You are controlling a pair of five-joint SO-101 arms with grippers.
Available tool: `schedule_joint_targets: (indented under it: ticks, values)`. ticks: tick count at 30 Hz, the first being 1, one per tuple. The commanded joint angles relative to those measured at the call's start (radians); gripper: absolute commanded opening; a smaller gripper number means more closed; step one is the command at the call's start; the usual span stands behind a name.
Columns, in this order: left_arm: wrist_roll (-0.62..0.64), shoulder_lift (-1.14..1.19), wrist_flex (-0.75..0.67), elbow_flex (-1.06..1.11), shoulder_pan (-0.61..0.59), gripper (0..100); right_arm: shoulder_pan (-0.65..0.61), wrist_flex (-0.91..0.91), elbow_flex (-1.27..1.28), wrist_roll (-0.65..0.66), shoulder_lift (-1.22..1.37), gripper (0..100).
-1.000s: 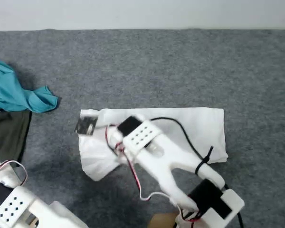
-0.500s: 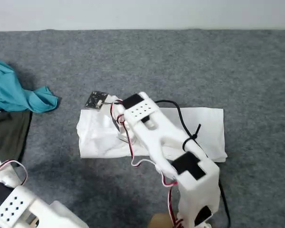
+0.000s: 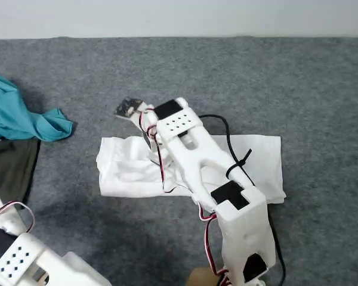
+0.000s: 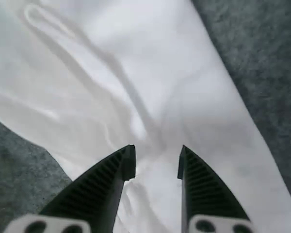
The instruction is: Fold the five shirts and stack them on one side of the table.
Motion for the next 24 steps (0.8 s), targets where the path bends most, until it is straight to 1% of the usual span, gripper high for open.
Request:
schedule_joint_targets:
  ticks: [1,4,7,13,17,24]
  values:
    - [-0.009,-0.02,0.002,-0.012,0.0,0,0.022,0.025,-0.103,-0.015,-0.013,16.7]
    - [-0.009,-0.02,0.002,-0.012,0.0,0,0.016,0.045,-0.12,-0.011,-0.019,16.5]
    - [-0.009,-0.02,0.002,-0.012,0.0,0,-0.013,0.128,-0.152,-0.011,-0.019,16.4]
    - [-0.009,-0.02,0.002,-0.012,0.0,0,-0.087,0.309,-0.227,-0.009,-0.025,7.4]
    - [-0.009,-0.02,0.002,-0.01,0.0,0,-0.128,0.308,-0.229,-0.009,-0.099,1.1]
    - [-0.009,-0.02,0.002,-0.01,-0.003,0,-0.216,0.309,-0.149,-0.014,-0.14,1.0]
